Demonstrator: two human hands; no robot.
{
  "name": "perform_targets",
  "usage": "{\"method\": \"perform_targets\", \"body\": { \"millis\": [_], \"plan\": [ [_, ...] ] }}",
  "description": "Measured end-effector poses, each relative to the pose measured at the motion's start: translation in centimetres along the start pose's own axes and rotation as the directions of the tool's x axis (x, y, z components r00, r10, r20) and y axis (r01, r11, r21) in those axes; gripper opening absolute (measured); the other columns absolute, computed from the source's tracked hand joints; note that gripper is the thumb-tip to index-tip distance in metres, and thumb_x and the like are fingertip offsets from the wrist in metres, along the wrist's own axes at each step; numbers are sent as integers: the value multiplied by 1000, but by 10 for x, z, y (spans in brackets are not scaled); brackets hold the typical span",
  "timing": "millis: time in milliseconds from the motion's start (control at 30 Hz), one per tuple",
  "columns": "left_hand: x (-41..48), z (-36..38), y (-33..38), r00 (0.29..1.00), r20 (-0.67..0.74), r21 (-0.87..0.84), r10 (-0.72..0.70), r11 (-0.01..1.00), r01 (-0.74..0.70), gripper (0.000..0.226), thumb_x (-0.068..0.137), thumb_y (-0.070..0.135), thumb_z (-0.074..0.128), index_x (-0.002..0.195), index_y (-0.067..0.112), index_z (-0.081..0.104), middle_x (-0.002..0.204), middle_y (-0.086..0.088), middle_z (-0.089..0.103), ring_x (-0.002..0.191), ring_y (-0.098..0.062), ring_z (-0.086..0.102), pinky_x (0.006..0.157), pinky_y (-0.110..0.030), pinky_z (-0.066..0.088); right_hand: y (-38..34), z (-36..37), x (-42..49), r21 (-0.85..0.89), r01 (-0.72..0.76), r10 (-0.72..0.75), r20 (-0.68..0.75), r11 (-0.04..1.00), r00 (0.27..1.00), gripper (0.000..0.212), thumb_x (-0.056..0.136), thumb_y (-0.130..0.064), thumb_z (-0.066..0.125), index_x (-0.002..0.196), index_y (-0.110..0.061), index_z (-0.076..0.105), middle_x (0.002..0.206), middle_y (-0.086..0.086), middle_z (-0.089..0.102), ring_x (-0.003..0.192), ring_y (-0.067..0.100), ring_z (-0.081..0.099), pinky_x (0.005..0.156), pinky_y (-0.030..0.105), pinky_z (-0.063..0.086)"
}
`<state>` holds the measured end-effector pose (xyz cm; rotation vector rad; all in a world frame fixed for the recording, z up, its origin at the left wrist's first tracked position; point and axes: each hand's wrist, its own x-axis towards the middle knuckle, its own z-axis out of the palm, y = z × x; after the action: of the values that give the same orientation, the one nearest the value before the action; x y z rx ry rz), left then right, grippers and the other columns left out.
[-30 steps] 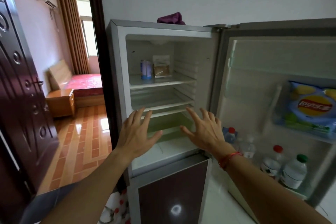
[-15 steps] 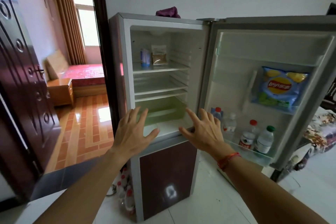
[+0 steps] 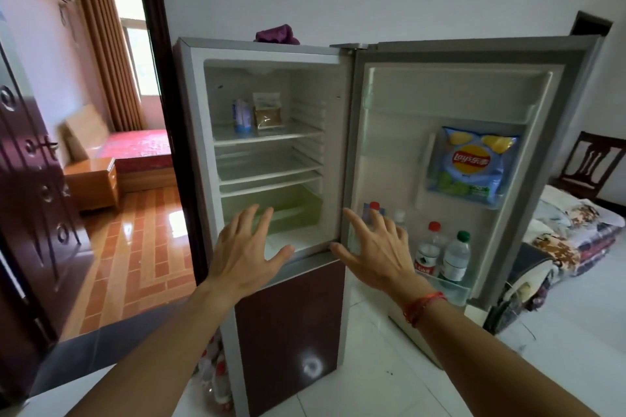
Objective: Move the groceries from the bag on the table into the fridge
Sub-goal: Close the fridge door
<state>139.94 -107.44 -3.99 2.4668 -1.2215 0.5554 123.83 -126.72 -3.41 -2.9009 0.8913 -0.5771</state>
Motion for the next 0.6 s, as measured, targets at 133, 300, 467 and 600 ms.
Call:
{"method": "perform_targets", "body": {
  "millis": [133, 300, 467, 600],
  "plan": [
    [22, 11, 36, 997, 18, -27, 73, 997, -73, 94, 80, 79, 22, 153, 21, 25, 158, -7, 23, 144, -24, 23, 114, -44, 30, 40, -10, -7, -25, -88, 87, -28, 996, 996, 79, 89, -77, 39, 157, -45, 14, 162, 13, 25, 145, 36, 30, 116, 56, 28],
    [53, 31, 103, 978, 50, -86, 201, 977, -196, 95, 79, 81, 20, 154, 22, 24, 160, -7, 22, 147, -25, 19, 116, -46, 30, 103, -26, -24, -48, -231, 228, -63, 972, 972, 80, 88, -79, 36, 157, -44, 14, 159, 13, 30, 144, 35, 33, 116, 56, 29],
    [76, 49, 178, 932, 47, -177, 360, 921, -347, 93, 79, 79, 25, 153, 22, 27, 159, -4, 25, 146, -24, 21, 112, -45, 31, 164, -45, -51, -90, -364, 359, -66, 927, 931, 80, 90, -77, 39, 158, -43, 13, 161, 15, 26, 146, 35, 29, 117, 54, 27],
    [94, 67, 230, 885, 79, -212, 458, 876, -434, 92, 81, 79, 26, 155, 24, 20, 162, -4, 18, 148, -25, 15, 116, -49, 28, 201, -52, -65, -105, -451, 448, -55, 886, 892, 83, 88, -80, 32, 159, -42, 9, 161, 16, 26, 144, 36, 32, 116, 54, 30]
  ]
}}
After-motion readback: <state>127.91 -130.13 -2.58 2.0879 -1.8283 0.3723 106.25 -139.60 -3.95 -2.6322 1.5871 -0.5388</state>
